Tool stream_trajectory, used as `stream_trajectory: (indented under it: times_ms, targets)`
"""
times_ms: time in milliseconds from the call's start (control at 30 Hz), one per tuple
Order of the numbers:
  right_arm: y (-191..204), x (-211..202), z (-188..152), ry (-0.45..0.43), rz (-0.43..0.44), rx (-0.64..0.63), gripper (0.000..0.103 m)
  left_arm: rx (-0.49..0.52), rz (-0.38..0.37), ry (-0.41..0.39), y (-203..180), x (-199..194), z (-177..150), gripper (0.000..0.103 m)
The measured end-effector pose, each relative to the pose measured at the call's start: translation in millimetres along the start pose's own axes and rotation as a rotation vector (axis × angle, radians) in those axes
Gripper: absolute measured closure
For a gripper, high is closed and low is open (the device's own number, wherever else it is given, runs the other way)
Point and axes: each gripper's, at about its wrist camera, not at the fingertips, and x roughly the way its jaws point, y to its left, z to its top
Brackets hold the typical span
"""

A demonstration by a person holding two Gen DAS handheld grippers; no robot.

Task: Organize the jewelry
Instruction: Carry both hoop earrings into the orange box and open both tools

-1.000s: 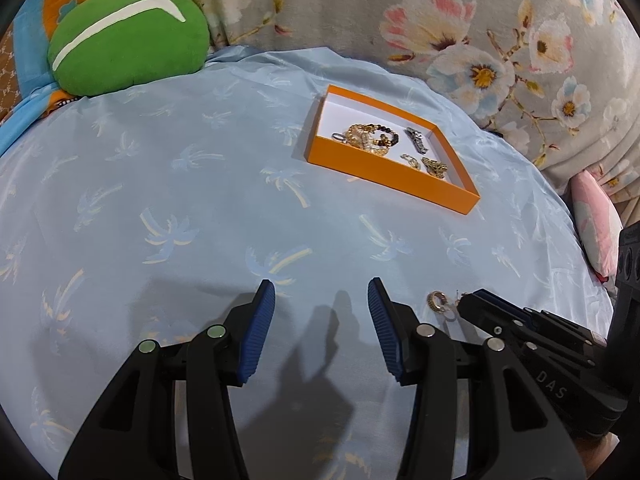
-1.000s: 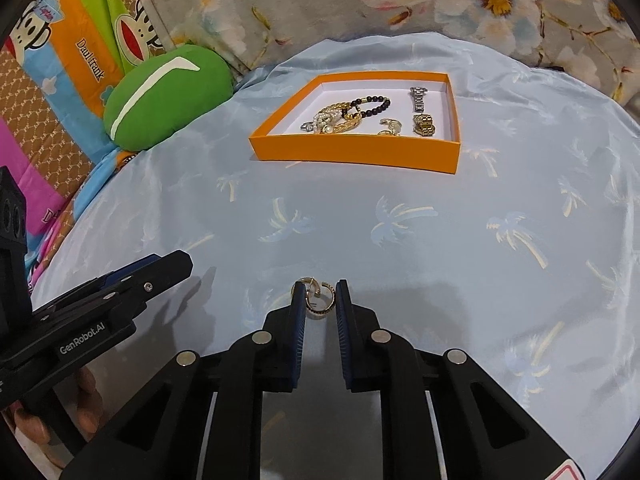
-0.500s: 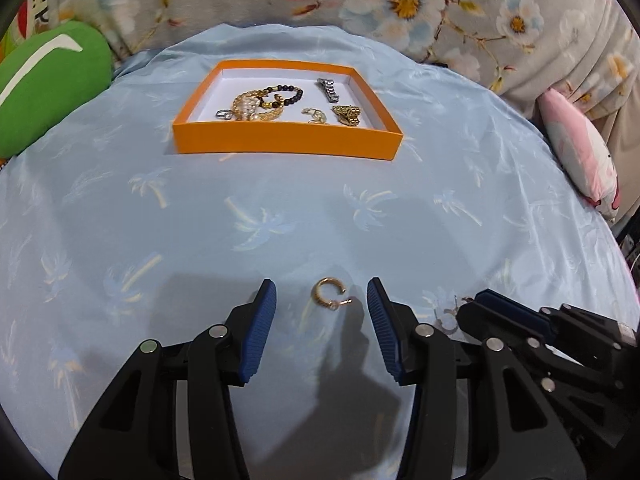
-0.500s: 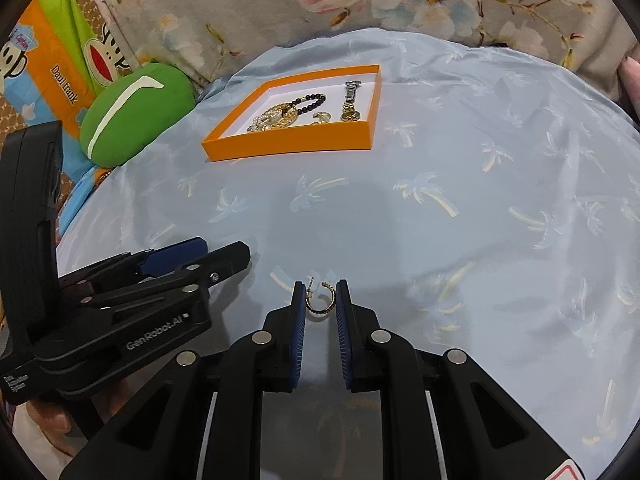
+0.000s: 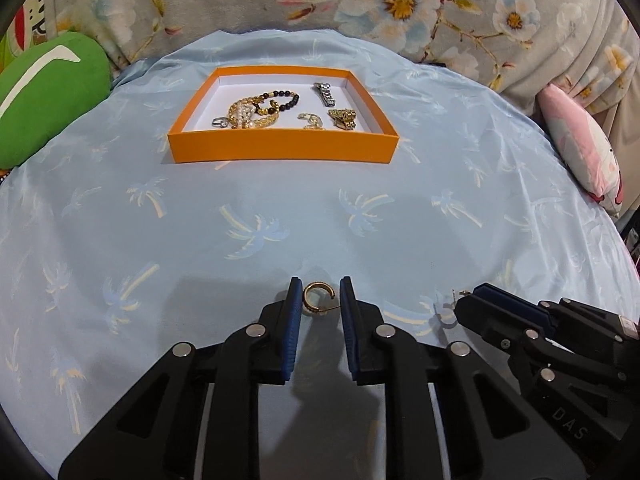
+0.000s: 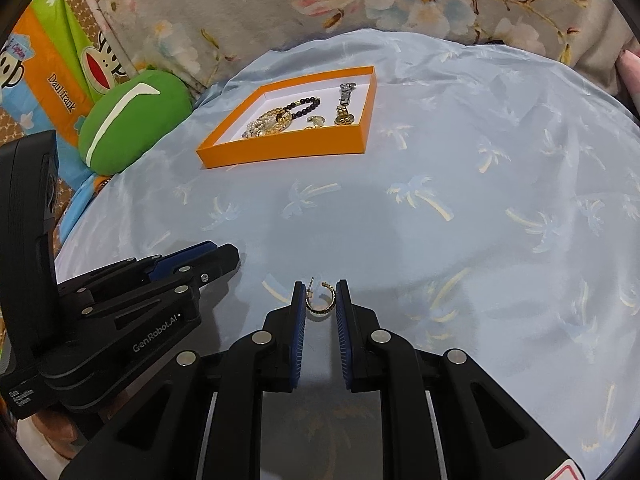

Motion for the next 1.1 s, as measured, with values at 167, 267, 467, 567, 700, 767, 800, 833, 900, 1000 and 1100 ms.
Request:
stream_trajectory:
  times_ms: [167,267,467,567,700,767,800,833,900,1000,1100]
  targets:
    - [5,2,8,-0.011,0.008,-0.010,0.089,-0.022,-0.005,-0.027,4,-10,6,0.085]
    - [9,4,17,-0.021,0.013,-0.023,0.089,-0.036,-0.008,-0.037,8,-13,13,0.085]
    - [15,15,54,-0.057,0.036,-0.042,0.089,-0.048,0.004,-0.074,19,-15,37,0.085]
    - [18,24,78,-0.083,0.027,-0.063,0.089,-0.057,0.020,-0.100,28,-10,58,0.085]
    - [18,39,112,-0.112,0.021,-0.070,0.089,-0.065,0.049,-0.138,39,0,88,0.085]
    - [17,49,127,-0.121,0.018,-0.065,0.089,-0.074,0.054,-0.149,45,7,102,0.085]
    - [16,55,135,-0.123,0.019,-0.061,0.089,-0.078,0.057,-0.157,48,11,110,0.085]
    - [15,60,141,-0.125,0.019,-0.058,0.089,-0.080,0.063,-0.163,51,16,119,0.085]
    - [14,72,155,-0.129,0.015,-0.058,0.089,-0.083,0.072,-0.172,55,25,133,0.085]
    - [14,91,175,-0.132,0.005,-0.061,0.089,-0.094,0.070,-0.180,63,42,154,0.085]
    - [12,108,191,-0.135,-0.005,-0.060,0.089,-0.100,0.072,-0.182,69,60,172,0.085]
